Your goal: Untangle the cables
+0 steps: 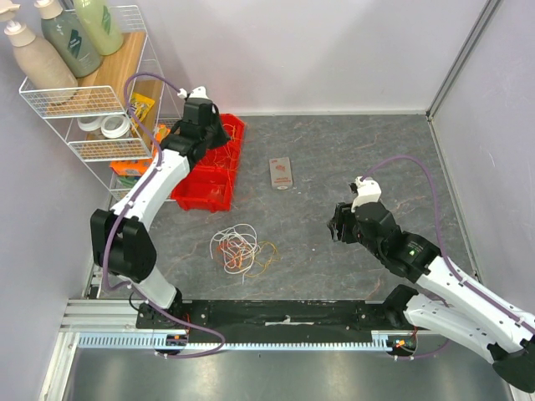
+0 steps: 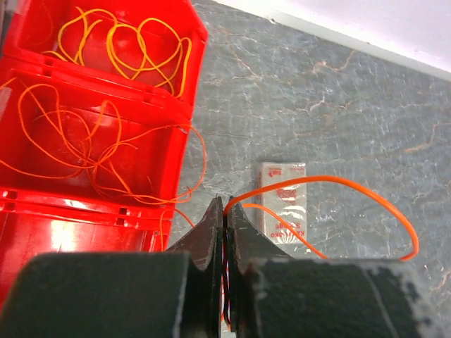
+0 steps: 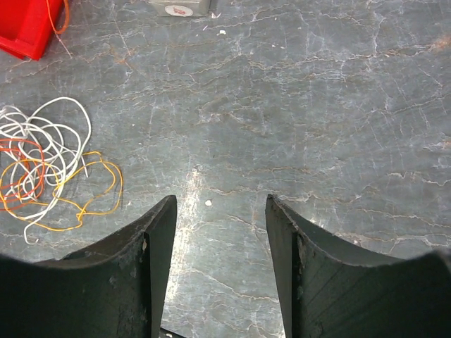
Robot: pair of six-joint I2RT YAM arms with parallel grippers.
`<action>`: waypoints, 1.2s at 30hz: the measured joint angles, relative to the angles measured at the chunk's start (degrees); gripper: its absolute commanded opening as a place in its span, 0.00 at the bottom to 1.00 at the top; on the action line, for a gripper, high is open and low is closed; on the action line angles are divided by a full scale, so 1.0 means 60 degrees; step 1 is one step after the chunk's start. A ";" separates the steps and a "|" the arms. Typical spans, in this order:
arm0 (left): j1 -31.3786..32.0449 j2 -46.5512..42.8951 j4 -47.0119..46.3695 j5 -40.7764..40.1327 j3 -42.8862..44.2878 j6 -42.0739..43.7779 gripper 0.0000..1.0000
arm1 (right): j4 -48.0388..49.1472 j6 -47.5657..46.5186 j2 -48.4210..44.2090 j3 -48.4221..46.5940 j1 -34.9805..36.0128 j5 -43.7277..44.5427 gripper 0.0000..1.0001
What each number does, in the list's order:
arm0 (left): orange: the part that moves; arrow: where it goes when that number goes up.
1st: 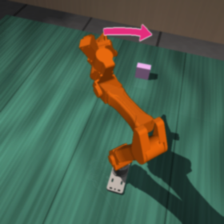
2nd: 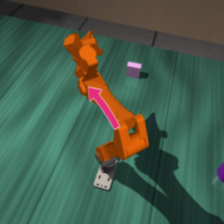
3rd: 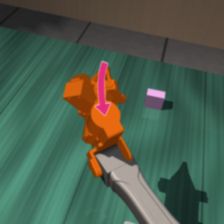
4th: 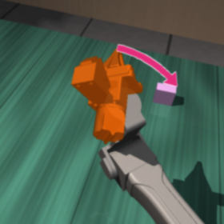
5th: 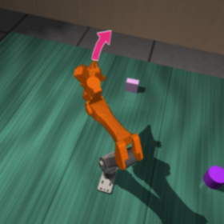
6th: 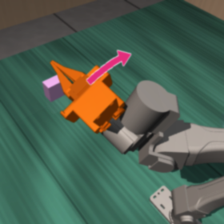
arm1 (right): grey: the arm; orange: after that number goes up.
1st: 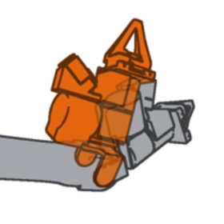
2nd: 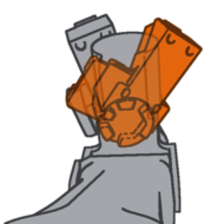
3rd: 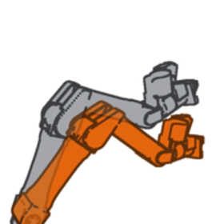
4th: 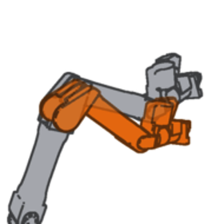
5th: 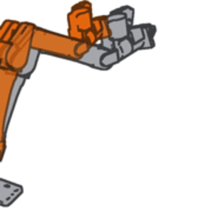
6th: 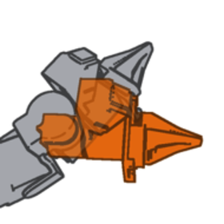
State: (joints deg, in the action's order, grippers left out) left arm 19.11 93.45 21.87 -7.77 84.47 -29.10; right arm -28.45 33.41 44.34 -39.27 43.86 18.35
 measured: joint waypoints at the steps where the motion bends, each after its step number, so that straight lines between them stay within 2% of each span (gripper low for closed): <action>1: -0.0131 0.0033 0.0000 0.0058 0.0026 0.0000 0.02 | -0.0004 0.0000 0.0000 0.0000 -0.0004 0.0007 0.61; 13: -0.0350 -0.0419 -0.0914 0.1330 0.0943 0.0372 0.02 | -0.0058 -0.0066 0.0168 -0.0011 -0.0018 0.0113 0.61; 24: -0.0845 -0.0674 -0.1457 0.1552 0.1745 0.0831 0.02 | -0.0138 -0.0066 0.0091 -0.0018 -0.0018 0.0142 0.61; 36: -0.1679 0.1078 -0.2131 0.1741 0.1708 0.1158 0.02 | -0.0200 -0.0069 0.0164 -0.0058 -0.0025 0.0164 0.61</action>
State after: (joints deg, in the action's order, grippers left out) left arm 9.04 99.92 9.08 2.68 94.72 -22.15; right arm -29.65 32.99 45.32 -39.62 43.70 19.33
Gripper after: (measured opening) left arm 0.034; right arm 0.612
